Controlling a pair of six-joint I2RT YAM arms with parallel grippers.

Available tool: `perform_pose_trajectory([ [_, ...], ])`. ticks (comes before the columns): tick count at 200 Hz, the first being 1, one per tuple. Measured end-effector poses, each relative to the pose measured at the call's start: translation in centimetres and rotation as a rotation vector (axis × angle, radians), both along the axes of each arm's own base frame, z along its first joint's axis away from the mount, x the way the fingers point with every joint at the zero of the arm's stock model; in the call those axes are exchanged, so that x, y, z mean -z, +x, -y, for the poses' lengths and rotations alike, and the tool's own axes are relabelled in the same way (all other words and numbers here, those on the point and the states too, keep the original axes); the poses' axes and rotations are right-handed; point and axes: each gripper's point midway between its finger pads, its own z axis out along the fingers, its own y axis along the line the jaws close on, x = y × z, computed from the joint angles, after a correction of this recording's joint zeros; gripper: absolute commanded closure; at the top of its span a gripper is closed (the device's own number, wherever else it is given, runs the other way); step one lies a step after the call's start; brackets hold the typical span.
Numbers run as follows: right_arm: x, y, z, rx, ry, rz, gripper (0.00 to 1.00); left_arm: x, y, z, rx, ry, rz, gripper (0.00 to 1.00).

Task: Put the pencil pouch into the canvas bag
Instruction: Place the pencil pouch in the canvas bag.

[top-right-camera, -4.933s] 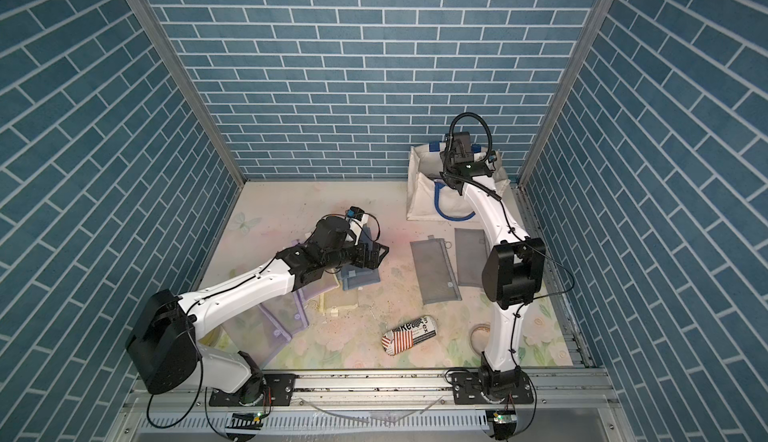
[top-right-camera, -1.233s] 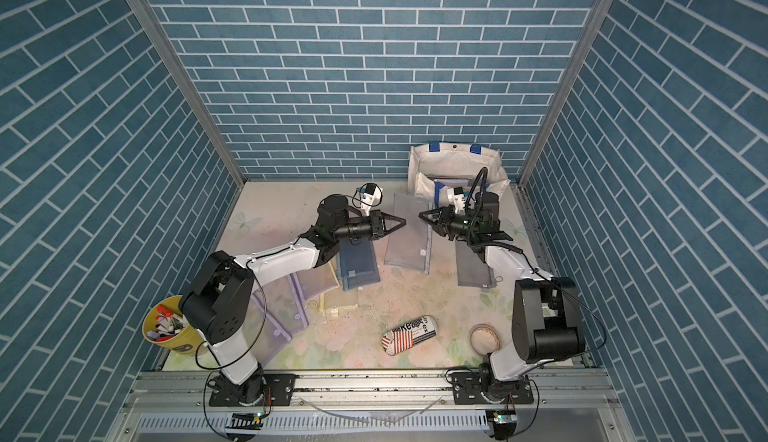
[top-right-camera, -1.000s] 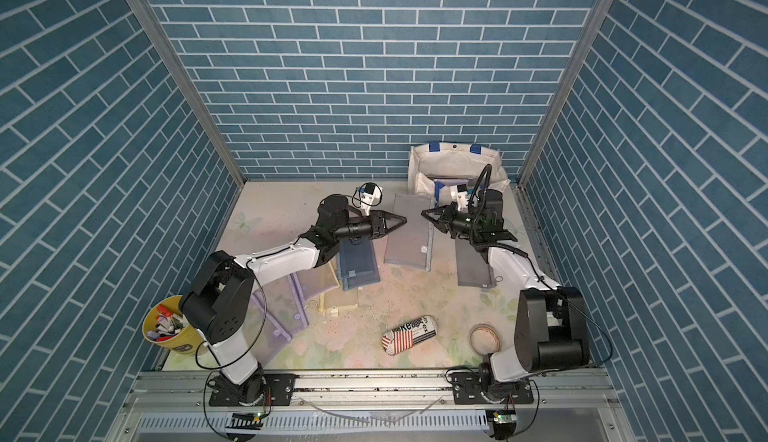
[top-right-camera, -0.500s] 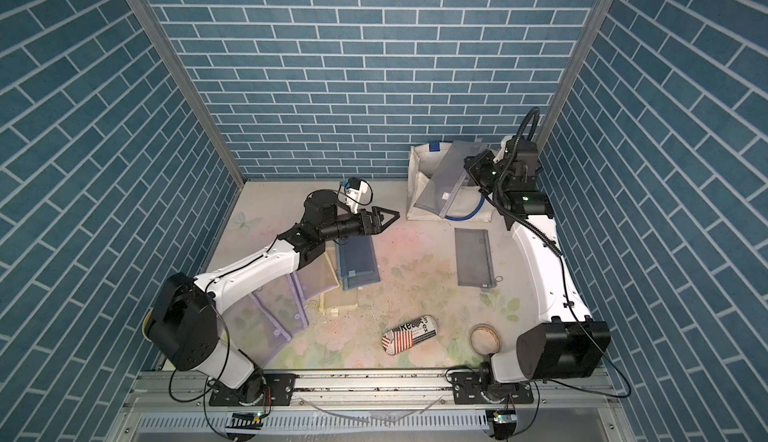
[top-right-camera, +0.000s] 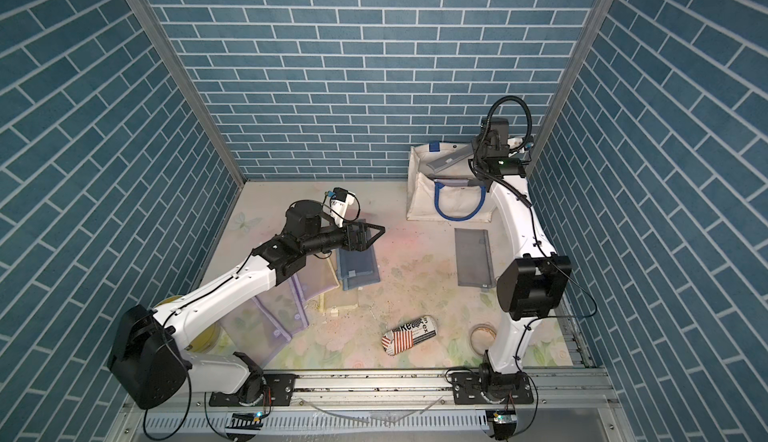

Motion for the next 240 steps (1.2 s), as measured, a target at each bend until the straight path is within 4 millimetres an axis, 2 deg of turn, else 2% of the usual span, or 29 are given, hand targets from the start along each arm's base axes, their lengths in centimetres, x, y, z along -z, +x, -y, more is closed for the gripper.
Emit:
perform_pose_trajectory([
  [49, 1.8, -0.5, 1.6, 0.149, 0.048, -0.022, 1.0, -1.3, -1.0, -0.6, 0.017, 0.008, 0.05, 0.01],
  [92, 5.6, -0.8, -0.3, 0.147, 0.072, -0.088, 1.0, -0.5, -1.4, -0.8, 0.027, 0.03, 0.051, 0.01],
  [119, 6.7, -0.3, -1.4, 0.122, 0.085, -0.102, 1.0, 0.7, -1.6, -1.0, 0.027, 0.048, 0.032, 0.01],
  [154, 7.0, -0.3, -1.7, 0.116, 0.098, -0.106, 0.73, 1.3, -1.5, -1.4, 0.017, 0.057, 0.024, 0.01],
  [166, 7.0, -0.2, -1.7, 0.118, 0.107, -0.105, 0.58, 1.2, -1.3, -1.5, 0.011, 0.056, 0.028, 0.01],
  [182, 7.1, -0.3, -1.7, 0.109, 0.095, -0.114, 0.43, 1.1, -1.1, -1.7, 0.001, 0.055, 0.032, 0.01],
  [204, 7.2, -0.3, -1.8, 0.087, 0.091, -0.124, 0.31, 1.2, -0.8, -1.9, -0.01, 0.057, 0.034, 0.01],
  [240, 6.6, -0.2, -2.5, 0.01, 0.056, -0.138, 0.25, 1.5, -0.4, -1.9, -0.021, 0.062, 0.033, 0.01],
])
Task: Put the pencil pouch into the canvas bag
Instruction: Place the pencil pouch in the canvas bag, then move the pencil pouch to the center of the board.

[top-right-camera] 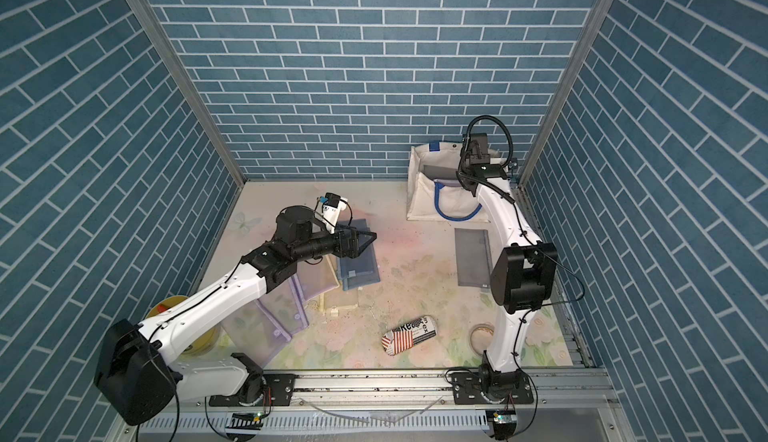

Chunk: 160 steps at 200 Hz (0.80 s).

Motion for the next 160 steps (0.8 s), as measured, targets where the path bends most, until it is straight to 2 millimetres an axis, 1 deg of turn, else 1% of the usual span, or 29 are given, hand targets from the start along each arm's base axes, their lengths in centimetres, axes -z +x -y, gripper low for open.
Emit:
perform_pose_trajectory([
  [15, -1.0, 0.1, -0.4, -0.059, -0.047, 0.008, 0.25, 0.4, 0.2, 0.0, -0.006, 0.01, -0.007, 0.01],
  [33, -2.1, 0.0, -1.0, -0.174, -0.137, 0.011, 0.27, 0.9, 0.7, 0.1, -0.012, 0.029, -0.023, 0.01],
  [55, -3.9, -1.4, -1.8, -0.356, -0.263, 0.014, 0.25, 1.4, 1.4, 0.4, -0.016, 0.083, -0.056, 0.01],
  [68, -5.5, -3.1, -2.1, -0.452, -0.341, 0.024, 0.25, 1.5, 1.8, 0.6, -0.02, 0.123, -0.071, 0.01],
  [76, -6.3, -4.6, -2.2, -0.503, -0.383, 0.03, 0.26, 1.6, 1.9, 0.7, -0.021, 0.149, -0.08, 0.01],
  [87, -7.0, -7.5, -2.0, -0.556, -0.439, 0.027, 0.26, 2.0, 2.0, 0.7, -0.022, 0.183, -0.094, 0.01],
  [95, -6.9, -9.6, -1.7, -0.581, -0.469, 0.018, 0.27, 2.3, 2.1, 0.7, -0.024, 0.204, -0.11, 0.01],
  [100, -6.6, -11.1, -1.5, -0.595, -0.485, 0.008, 0.27, 2.5, 2.1, 0.7, -0.024, 0.215, -0.121, 0.01],
  [108, -5.4, -13.4, -1.4, -0.616, -0.498, -0.016, 0.26, 2.9, 2.2, 0.6, -0.029, 0.232, -0.14, 0.01],
  [115, -4.2, -15.1, -1.3, -0.633, -0.503, -0.045, 0.27, 3.3, 2.1, 0.6, -0.034, 0.242, -0.155, 0.01],
  [126, -1.4, -17.6, -1.0, -0.653, -0.499, -0.104, 0.27, 3.8, 2.0, 0.4, -0.04, 0.251, -0.179, 0.01],
  [134, 0.9, -19.0, -0.9, -0.669, -0.493, -0.159, 0.26, 3.9, 1.8, 0.4, -0.043, 0.251, -0.192, 0.01],
  [160, 8.5, -21.9, -0.4, -0.712, -0.464, -0.336, 0.27, 4.4, 1.4, 1.0, -0.025, 0.247, -0.223, 0.01],
])
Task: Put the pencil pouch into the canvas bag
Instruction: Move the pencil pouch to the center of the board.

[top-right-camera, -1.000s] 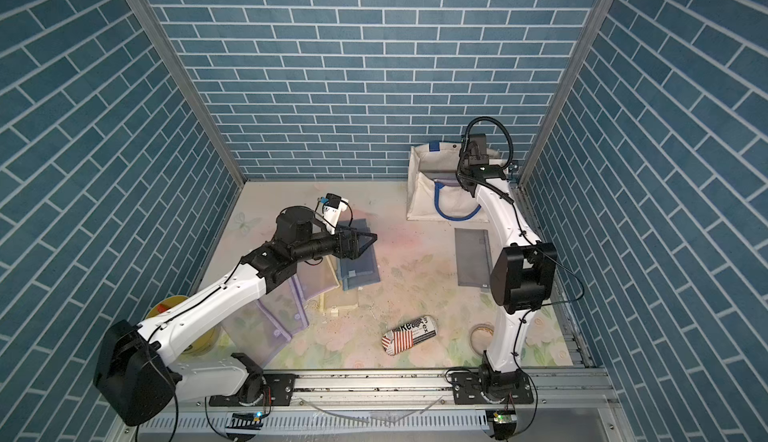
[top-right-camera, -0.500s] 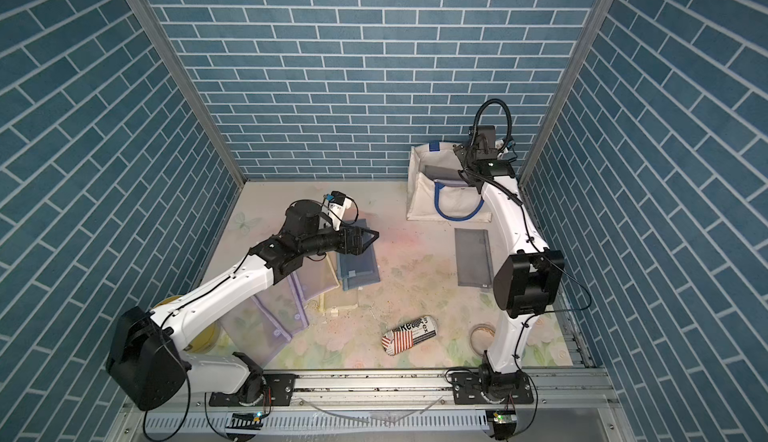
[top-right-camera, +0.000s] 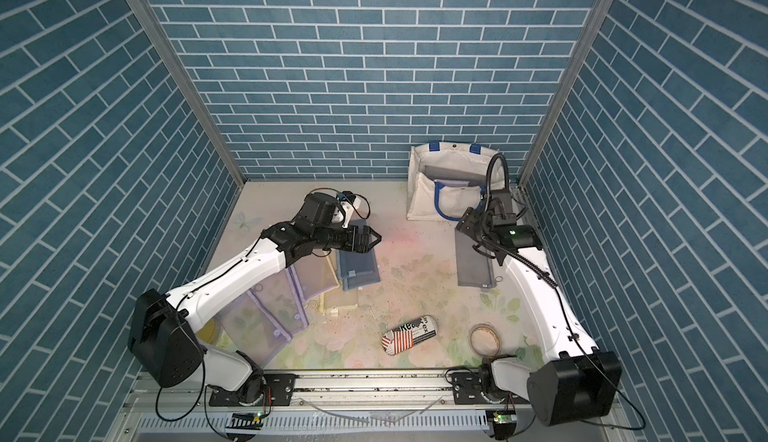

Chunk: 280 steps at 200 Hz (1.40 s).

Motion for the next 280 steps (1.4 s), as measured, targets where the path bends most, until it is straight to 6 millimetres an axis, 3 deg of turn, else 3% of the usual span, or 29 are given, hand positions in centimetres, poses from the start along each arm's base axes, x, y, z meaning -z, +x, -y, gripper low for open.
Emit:
perform_pose_trajectory([
  [19, 4.4, -1.8, 0.2, 0.001, -0.008, -0.106, 0.27, 1.3, 0.1, 0.6, 0.011, 0.013, -0.037, 0.01],
  [41, 7.6, -3.2, 0.1, -0.001, 0.0, -0.181, 0.27, 2.5, 0.4, 0.9, 0.013, 0.027, -0.067, 0.01],
  [81, 11.3, -2.2, -1.1, -0.029, 0.04, -0.264, 0.28, 2.8, 0.8, 1.5, 0.001, 0.0, -0.085, 0.01],
  [130, 14.8, -1.4, -2.4, -0.055, 0.087, -0.326, 0.31, 3.0, 1.2, 1.6, -0.021, -0.026, -0.086, 0.01],
  [155, 17.8, -2.7, -2.5, -0.055, 0.101, -0.39, 0.31, 3.4, 1.4, 1.2, -0.037, -0.029, -0.095, 0.01],
  [199, 17.6, -1.3, -3.7, -0.056, 0.149, -0.32, 0.33, 3.4, 2.5, 0.5, -0.073, -0.06, -0.099, 0.01],
  [233, 17.5, -0.4, -8.0, -0.135, 0.198, -0.266, 0.34, 4.8, 3.0, 0.4, -0.08, -0.06, -0.133, 0.01],
  [280, 16.7, -0.1, -17.4, -0.345, 0.326, -0.222, 0.35, 6.1, 2.5, 0.2, -0.073, -0.053, -0.17, 0.01],
])
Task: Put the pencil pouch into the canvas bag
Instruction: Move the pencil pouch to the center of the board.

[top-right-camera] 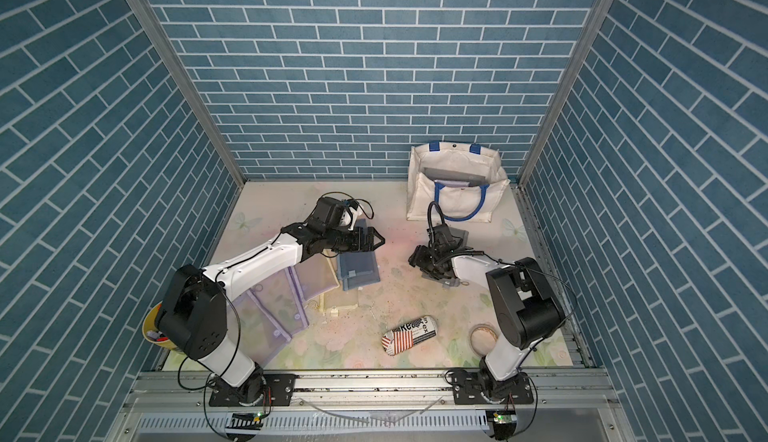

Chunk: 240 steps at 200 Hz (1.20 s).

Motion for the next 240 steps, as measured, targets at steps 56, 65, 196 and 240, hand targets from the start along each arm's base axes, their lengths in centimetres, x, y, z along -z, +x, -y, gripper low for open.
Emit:
perform_pose_trajectory([
  [56, -1.1, -2.7, -6.6, -0.182, 0.143, -0.027, 0.35, 2.1, 0.6, -2.4, -0.089, -0.026, -0.085, 0.02],
  [65, -1.8, -2.7, -6.6, -0.185, 0.156, -0.022, 0.35, 2.1, 0.8, -2.5, -0.098, -0.033, -0.086, 0.04],
  [196, -3.6, 3.3, 6.0, -0.039, 0.057, -0.08, 0.41, 7.8, 3.1, 5.4, -0.077, -0.051, -0.188, 0.25],
  [240, -0.6, 3.7, 5.7, -0.067, 0.066, -0.154, 0.45, 10.6, 3.7, 5.0, -0.131, -0.021, -0.236, 0.32],
])
